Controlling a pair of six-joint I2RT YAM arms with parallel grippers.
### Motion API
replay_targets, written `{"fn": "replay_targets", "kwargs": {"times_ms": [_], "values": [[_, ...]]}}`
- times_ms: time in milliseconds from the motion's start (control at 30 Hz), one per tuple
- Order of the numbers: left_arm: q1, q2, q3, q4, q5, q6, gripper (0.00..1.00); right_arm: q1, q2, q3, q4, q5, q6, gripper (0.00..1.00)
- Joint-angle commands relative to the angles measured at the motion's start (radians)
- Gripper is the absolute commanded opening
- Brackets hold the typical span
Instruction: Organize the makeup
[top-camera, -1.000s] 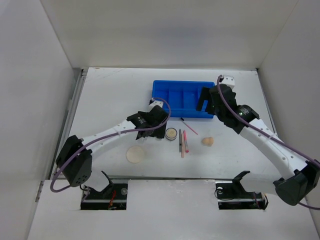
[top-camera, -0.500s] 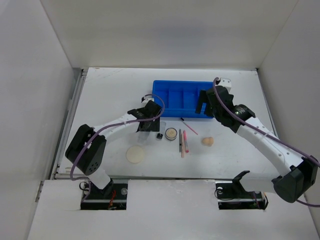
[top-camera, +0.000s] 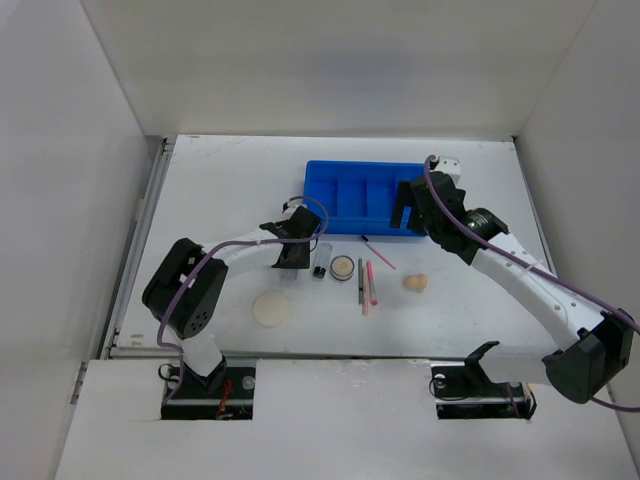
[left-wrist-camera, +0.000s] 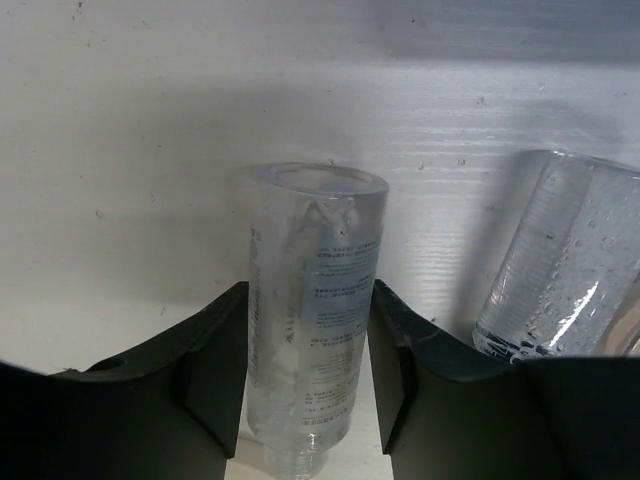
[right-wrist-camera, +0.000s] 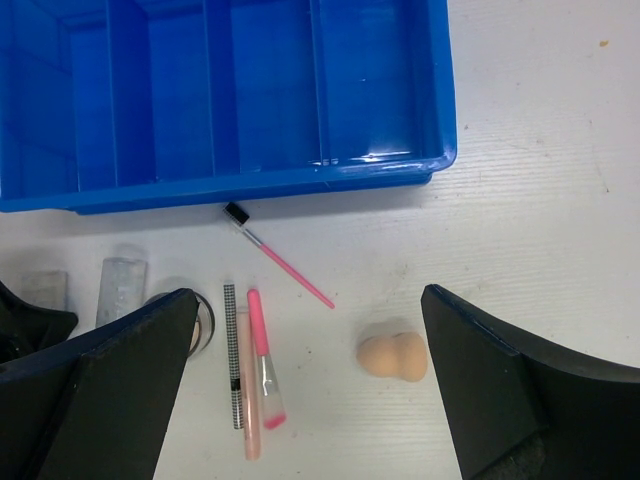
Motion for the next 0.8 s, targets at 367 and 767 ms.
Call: {"fn": "replay_targets", "kwargs": {"times_ms": [367, 767], "values": [[0.002, -0.236, 0.067, -0.16, -0.024, -0.006, 0.0, 0.007, 0.017, 0.019, 0.001, 0.005, 0.004, 1.0], [0.002, 0.074, 0.698, -0.318, 0.074, 0.123, 0.0, 0.007, 0.003, 0.029, -0.019, 0.014, 0.004, 1.0]]}}
